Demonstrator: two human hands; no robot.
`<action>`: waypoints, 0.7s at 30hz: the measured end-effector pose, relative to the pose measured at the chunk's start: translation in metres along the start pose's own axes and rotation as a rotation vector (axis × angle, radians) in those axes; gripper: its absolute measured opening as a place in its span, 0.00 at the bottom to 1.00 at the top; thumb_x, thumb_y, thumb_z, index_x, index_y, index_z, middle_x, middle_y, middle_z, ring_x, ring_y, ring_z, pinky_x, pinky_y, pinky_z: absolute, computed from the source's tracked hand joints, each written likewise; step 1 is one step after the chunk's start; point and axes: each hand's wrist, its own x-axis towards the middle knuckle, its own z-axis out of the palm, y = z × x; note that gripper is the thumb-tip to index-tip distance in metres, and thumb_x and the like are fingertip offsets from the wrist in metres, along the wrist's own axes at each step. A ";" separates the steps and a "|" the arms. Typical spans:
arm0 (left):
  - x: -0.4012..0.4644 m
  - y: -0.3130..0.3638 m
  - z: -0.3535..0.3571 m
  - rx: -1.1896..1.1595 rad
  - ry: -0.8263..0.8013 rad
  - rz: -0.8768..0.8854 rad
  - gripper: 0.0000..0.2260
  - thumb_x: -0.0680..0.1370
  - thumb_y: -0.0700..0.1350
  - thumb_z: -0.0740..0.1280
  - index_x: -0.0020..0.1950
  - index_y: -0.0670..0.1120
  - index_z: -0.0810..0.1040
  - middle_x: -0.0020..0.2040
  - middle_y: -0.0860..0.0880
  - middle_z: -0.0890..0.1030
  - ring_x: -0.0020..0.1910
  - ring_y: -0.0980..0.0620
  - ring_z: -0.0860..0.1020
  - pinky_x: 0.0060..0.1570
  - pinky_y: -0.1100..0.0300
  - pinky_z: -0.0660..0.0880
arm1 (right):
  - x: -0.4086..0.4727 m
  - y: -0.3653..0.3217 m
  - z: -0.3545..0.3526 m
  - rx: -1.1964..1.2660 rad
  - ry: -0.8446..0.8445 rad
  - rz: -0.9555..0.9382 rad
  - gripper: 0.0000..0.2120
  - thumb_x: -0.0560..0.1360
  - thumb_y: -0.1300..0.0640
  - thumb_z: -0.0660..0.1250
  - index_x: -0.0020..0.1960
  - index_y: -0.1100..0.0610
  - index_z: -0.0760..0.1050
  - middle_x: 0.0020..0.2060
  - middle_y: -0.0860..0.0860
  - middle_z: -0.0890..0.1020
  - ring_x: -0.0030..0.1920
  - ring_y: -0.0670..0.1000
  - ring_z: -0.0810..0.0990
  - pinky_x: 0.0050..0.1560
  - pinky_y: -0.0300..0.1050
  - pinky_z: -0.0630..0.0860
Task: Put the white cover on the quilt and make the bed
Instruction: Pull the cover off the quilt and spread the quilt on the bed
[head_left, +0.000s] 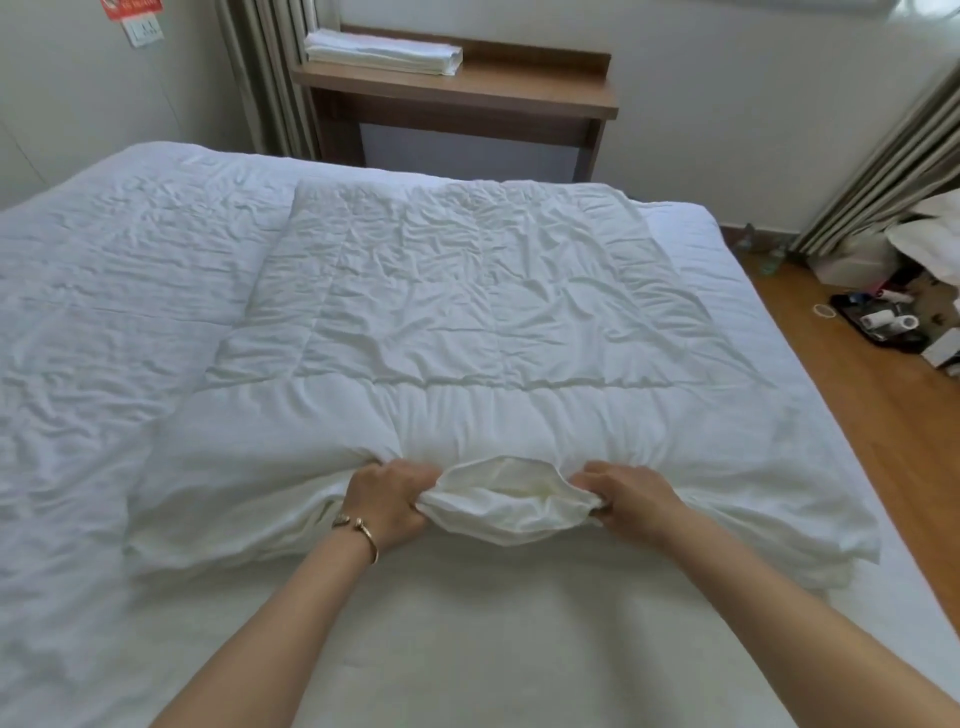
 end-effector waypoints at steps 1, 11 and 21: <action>-0.016 0.007 -0.003 -0.006 -0.026 -0.008 0.14 0.65 0.59 0.58 0.34 0.50 0.75 0.28 0.52 0.78 0.26 0.48 0.79 0.21 0.62 0.70 | -0.017 -0.008 0.006 0.000 -0.015 -0.005 0.15 0.76 0.47 0.66 0.63 0.41 0.75 0.57 0.45 0.76 0.59 0.50 0.77 0.49 0.43 0.69; -0.152 0.079 -0.094 -0.023 -0.411 -0.184 0.18 0.73 0.60 0.56 0.54 0.54 0.79 0.56 0.52 0.81 0.57 0.47 0.78 0.47 0.56 0.71 | -0.172 -0.093 0.025 0.075 -0.047 0.057 0.15 0.75 0.50 0.68 0.62 0.40 0.77 0.53 0.47 0.79 0.56 0.54 0.79 0.48 0.46 0.71; -0.329 0.148 -0.131 -0.075 -0.604 -0.229 0.21 0.71 0.58 0.53 0.57 0.56 0.78 0.57 0.51 0.81 0.59 0.46 0.77 0.51 0.54 0.73 | -0.341 -0.179 0.094 0.075 -0.144 0.093 0.17 0.77 0.52 0.64 0.63 0.35 0.75 0.52 0.47 0.77 0.55 0.55 0.79 0.46 0.45 0.70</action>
